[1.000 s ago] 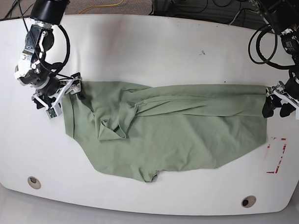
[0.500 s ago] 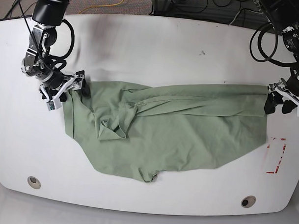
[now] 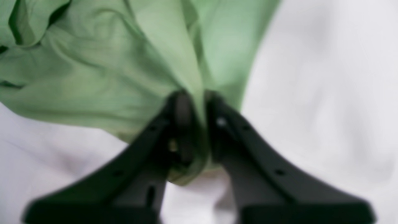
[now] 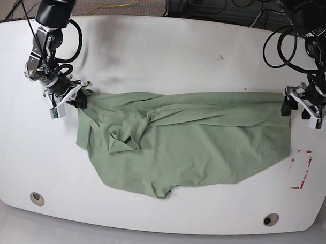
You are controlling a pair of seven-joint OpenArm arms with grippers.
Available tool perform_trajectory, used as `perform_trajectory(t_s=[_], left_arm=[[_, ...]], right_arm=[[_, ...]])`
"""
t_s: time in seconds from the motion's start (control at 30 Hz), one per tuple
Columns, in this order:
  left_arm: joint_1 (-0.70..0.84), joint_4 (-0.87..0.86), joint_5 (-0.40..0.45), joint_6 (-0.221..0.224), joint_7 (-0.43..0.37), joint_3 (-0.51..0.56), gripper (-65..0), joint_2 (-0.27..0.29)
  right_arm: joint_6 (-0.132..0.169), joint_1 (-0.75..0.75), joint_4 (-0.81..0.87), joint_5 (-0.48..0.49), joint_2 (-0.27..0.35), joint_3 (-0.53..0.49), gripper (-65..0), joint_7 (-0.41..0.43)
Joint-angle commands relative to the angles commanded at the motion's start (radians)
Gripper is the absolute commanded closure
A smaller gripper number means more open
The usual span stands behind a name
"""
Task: Layout the t-shirt on the table in an organized manner, then fold the t-shirt properly
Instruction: 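Pull the grasped side edge back toward the shoulder with the right gripper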
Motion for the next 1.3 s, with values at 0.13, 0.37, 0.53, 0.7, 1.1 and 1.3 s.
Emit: perform_trajectory(t_s=[0.13,0.37,0.53,0.7,1.1,1.3], left_arm=[[0.000,0.000,0.034,0.000,-0.021,0.006,-44.6,0.020],[-0.006,-0.092,0.041,0.000,-0.028,0.006,-44.7,0.021],[0.000,-0.175,0.043,0.000,-0.087,0.008,-44.7,0.017],[-0.008,-0.261,0.060,0.000,-0.114,0.044,-44.7,0.015],[-0.009,-0.272,0.144,0.000,-0.107,0.118,0.0,0.018],[0.017,-0.219,0.144,0.000,-0.101,0.115,-0.8,0.015]], right_arm=[[0.000,0.000,0.000,0.000,0.000,0.000,-1.3,0.000],[0.000,0.000,0.002,0.000,0.000,0.000,-1.3,0.000],[0.000,0.000,0.002,0.000,0.000,0.005,-1.3,0.000],[0.000,0.000,0.002,0.002,0.000,0.005,-1.3,0.000],[0.000,0.000,0.008,0.008,0.000,0.006,0.0,-0.003],[0.000,-0.049,0.063,0.008,0.000,0.006,0.0,-0.009]])
